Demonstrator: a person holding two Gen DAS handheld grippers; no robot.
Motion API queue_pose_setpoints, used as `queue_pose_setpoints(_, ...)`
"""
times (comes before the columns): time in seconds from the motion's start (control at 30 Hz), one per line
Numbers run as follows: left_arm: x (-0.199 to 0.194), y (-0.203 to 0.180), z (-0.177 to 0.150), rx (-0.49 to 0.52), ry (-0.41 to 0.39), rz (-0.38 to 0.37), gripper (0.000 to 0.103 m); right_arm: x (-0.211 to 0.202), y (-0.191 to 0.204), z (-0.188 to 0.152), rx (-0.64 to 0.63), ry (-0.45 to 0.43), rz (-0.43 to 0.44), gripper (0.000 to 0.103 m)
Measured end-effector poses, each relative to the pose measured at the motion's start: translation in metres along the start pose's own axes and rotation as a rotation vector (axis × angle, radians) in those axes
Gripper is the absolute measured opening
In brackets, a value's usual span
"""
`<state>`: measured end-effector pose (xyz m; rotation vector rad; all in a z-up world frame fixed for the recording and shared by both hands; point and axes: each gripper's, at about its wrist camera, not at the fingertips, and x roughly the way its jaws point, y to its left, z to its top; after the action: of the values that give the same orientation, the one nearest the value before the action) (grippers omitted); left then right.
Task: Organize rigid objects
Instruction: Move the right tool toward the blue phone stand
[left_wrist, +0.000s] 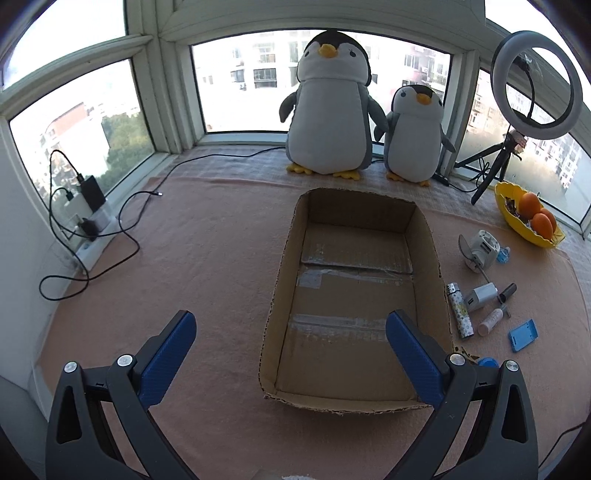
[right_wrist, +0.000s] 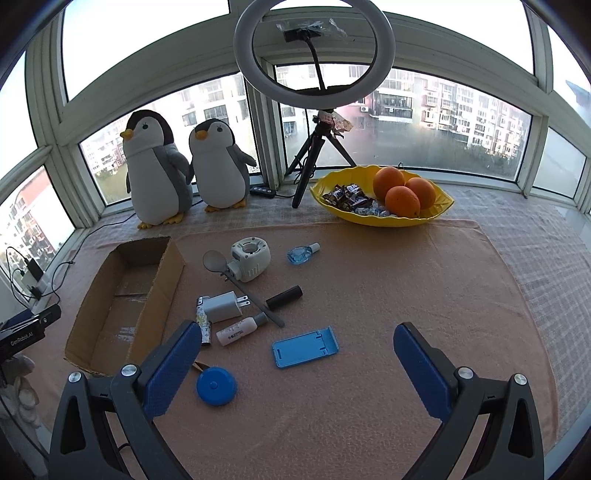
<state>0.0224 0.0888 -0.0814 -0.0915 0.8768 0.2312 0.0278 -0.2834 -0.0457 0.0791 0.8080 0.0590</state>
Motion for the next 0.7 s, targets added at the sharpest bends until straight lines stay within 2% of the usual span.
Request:
queue_pose_setpoints(0.23,0.034,0.014,-0.01,-0.02,0.081,0.028,0.101,0.016,-0.01,-0.008,-0.01,0.039,-0.013,0.103)
queue_pose_setpoints(0.33,0.047,0.014,-0.014,-0.023,0.119,0.032,0.094,0.024,-0.014,-0.013,-0.022,0.057,-0.025,0.103)
queue_pose_setpoints(0.53,0.066,0.012,-0.023,-0.022,0.166,0.027,0.091,0.04,-0.023,-0.021,-0.021,0.103,-0.037,0.103)
queue_pose_setpoints(0.6,0.071,0.013,-0.025,-0.021,0.177,0.029,0.087,0.047,-0.027,-0.023,-0.009,0.117,-0.04,0.103)
queue_pose_setpoints(0.63,0.073,0.013,-0.025,-0.021,0.185,0.028,0.079,0.049,-0.029,-0.024,-0.002,0.122,-0.041,0.103)
queue_pose_setpoints(0.67,0.075,0.014,-0.025,-0.023,0.191,0.026,0.076,0.052,-0.032,-0.025,0.004,0.125,-0.041,0.102)
queue_pose_setpoints(0.7,0.076,0.015,-0.026,-0.024,0.194,0.025,0.076,0.054,-0.033,-0.025,0.006,0.13,-0.043,0.102)
